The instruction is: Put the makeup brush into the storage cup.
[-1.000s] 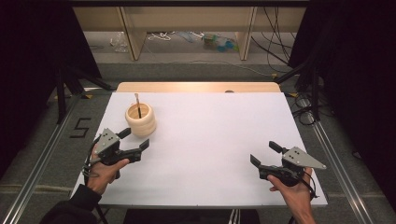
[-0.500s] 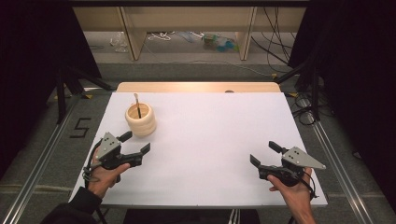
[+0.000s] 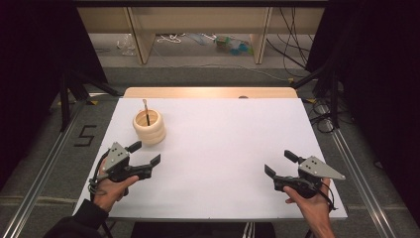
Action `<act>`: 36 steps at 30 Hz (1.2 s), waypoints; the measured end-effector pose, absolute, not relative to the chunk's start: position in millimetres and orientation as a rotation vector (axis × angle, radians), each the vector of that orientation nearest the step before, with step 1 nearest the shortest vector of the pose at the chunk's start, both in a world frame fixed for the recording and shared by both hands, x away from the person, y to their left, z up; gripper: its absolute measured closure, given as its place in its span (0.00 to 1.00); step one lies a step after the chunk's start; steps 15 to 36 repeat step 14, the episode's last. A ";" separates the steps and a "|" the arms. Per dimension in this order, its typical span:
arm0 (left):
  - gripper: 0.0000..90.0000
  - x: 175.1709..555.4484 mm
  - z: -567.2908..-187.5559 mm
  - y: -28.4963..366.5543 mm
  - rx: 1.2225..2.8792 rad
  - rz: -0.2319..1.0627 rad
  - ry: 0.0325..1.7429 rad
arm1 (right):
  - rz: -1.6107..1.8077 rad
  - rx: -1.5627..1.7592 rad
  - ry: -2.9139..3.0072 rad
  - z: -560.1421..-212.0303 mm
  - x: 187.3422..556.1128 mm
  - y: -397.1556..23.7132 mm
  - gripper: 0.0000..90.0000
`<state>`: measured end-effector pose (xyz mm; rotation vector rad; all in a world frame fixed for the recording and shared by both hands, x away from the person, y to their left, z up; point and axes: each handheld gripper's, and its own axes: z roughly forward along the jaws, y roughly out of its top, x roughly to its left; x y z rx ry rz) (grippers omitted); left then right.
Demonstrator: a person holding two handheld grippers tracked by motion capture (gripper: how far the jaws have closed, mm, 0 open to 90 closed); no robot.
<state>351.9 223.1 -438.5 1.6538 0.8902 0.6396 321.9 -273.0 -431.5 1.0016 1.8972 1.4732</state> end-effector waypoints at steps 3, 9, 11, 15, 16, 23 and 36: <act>0.17 351.7 -438.4 222.1 1.647 0.632 0.893 | 1.473 1.002 1.900 -431.4 321.9 -273.3 0.17; 0.17 351.9 -438.1 222.0 1.652 0.636 0.883 | 1.458 1.001 1.895 -431.3 321.9 -273.9 0.17; 0.17 351.9 -438.0 221.9 1.653 0.636 0.879 | 1.456 1.004 1.901 -431.2 321.8 -273.7 0.17; 0.17 352.2 -438.1 222.0 1.657 0.638 0.877 | 1.470 0.999 1.899 -431.5 322.1 -273.1 0.17; 0.17 352.2 -438.1 222.0 1.657 0.638 0.877 | 1.470 0.999 1.899 -431.5 322.1 -273.1 0.17; 0.17 352.2 -438.1 222.0 1.657 0.638 0.877 | 1.470 0.999 1.899 -431.5 322.1 -273.1 0.17; 0.17 352.2 -438.1 222.0 1.657 0.638 0.877 | 1.470 0.999 1.899 -431.5 322.1 -273.1 0.17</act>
